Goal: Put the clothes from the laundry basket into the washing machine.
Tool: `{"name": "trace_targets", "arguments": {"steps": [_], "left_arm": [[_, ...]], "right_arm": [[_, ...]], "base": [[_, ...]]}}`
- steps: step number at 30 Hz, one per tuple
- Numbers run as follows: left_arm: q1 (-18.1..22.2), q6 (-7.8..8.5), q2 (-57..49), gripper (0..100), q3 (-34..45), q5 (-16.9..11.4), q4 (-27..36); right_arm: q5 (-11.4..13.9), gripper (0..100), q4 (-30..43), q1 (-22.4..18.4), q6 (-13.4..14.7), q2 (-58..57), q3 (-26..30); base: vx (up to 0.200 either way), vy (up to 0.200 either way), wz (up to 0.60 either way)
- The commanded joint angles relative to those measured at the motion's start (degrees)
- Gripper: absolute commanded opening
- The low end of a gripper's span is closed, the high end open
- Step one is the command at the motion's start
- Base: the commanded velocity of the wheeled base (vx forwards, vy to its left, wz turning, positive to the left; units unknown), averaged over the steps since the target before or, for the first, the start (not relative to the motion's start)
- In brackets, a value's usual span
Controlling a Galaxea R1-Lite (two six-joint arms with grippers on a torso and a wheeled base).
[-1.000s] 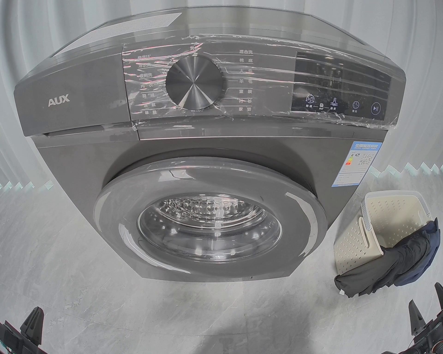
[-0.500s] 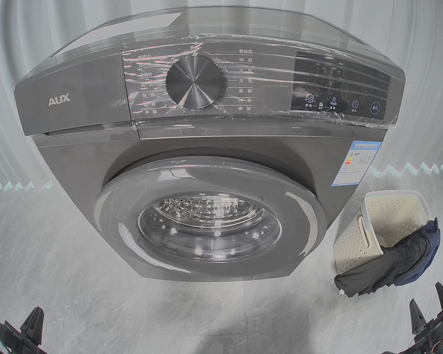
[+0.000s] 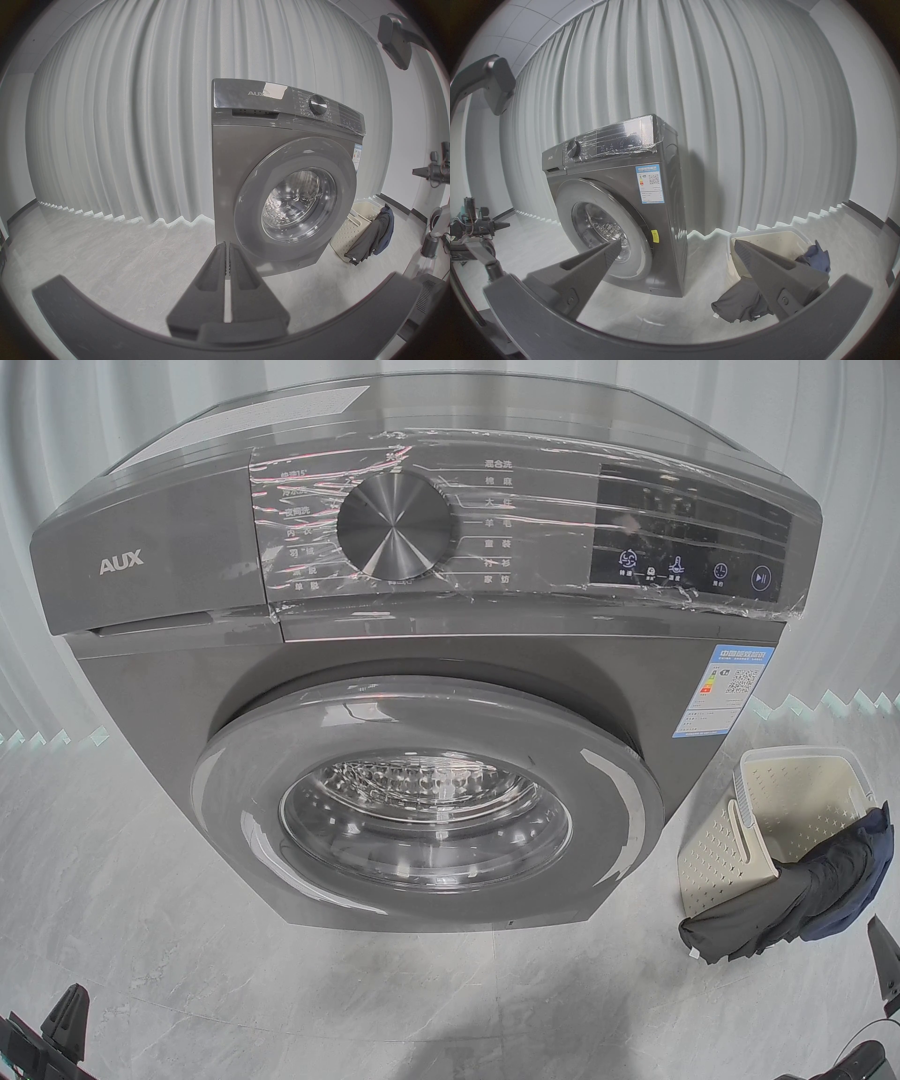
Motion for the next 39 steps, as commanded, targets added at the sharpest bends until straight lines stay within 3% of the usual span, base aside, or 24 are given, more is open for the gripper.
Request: {"name": "trace_targets", "arguments": {"steps": [1,2,3,4,5,6,7,8,9,10,13,17,26,35,39], "left_arm": [[0.0,0.0,-1.04,0,0.92,0.01,0.0],[0.0,0.0,-1.04,0,0.92,0.01,0.0],[0.0,0.0,-1.04,0,0.92,0.01,0.0],[0.0,0.0,-1.04,0,0.92,0.01,0.0],[0.0,0.0,-1.04,0,0.92,0.01,0.0],[0.0,0.0,-1.04,0,0.92,0.01,0.0],[0.0,0.0,-1.04,0,0.92,0.01,0.0],[0.0,0.0,-1.04,0,0.92,0.01,0.0],[0.0,0.0,-1.04,0,0.92,0.01,0.0],[0.0,0.0,-1.04,0,0.92,0.01,0.0],[0.0,0.0,-1.04,0,0.92,0.01,0.0],[0.0,0.0,-1.04,0,0.92,0.01,0.0],[0.0,-0.09,-1.04,0,0.92,0.01,0.0],[0.0,-0.09,-1.04,0,0.92,0.01,0.0],[0.0,-0.09,-1.04,0,0.92,0.01,0.0]], "right_arm": [[3.29,100,-14.58,7.65,-1.5,30.19,-3.66],[3.11,100,-17.57,10.11,-0.89,33.27,-3.66],[3.11,100,-17.57,10.11,-0.89,33.27,-3.66],[2.58,100,-22.58,14.51,1.57,38.45,-4.1],[2.41,100,-23.29,15.03,2.1,39.16,-4.18],[0.65,100,-26.27,18.02,5.18,43.11,-4.54],[-0.05,100,-26.62,18.81,5.7,43.99,-4.62],[-2.78,100,-27.59,21.19,7.2,46.45,-5.5],[-2.78,100,-27.59,21.19,7.2,46.45,-5.5],[-5.85,100,-27.86,24.26,9.22,49.18,-6.91],[-8.84,100,-27.68,27.95,12.47,51.99,-8.93],[-10.07,100,-27.77,29.53,12.74,56.12,-11.57],[-10.16,100,-27.86,29.89,12.3,63.06,-16.23],[-9.63,100,-27.94,30.15,8.96,67.81,-18.77],[-9.63,100,-28.03,31.2,8.87,69.92,-20.53]], "base": [[0.0,0.0,0.0],[0.0,0.0,0.0],[0.0,0.0,0.0],[0.0,0.0,0.0],[0.0,0.0,0.0],[0.0,0.0,0.0],[0.0,0.0,0.0],[0.0,0.0,0.0],[0.0,0.0,0.0],[0.0,0.0,0.0],[0.0,0.0,0.0],[0.0,0.0,0.0],[0.0,0.0,0.0],[0.0,0.0,0.0],[0.0,0.0,0.0]]}}
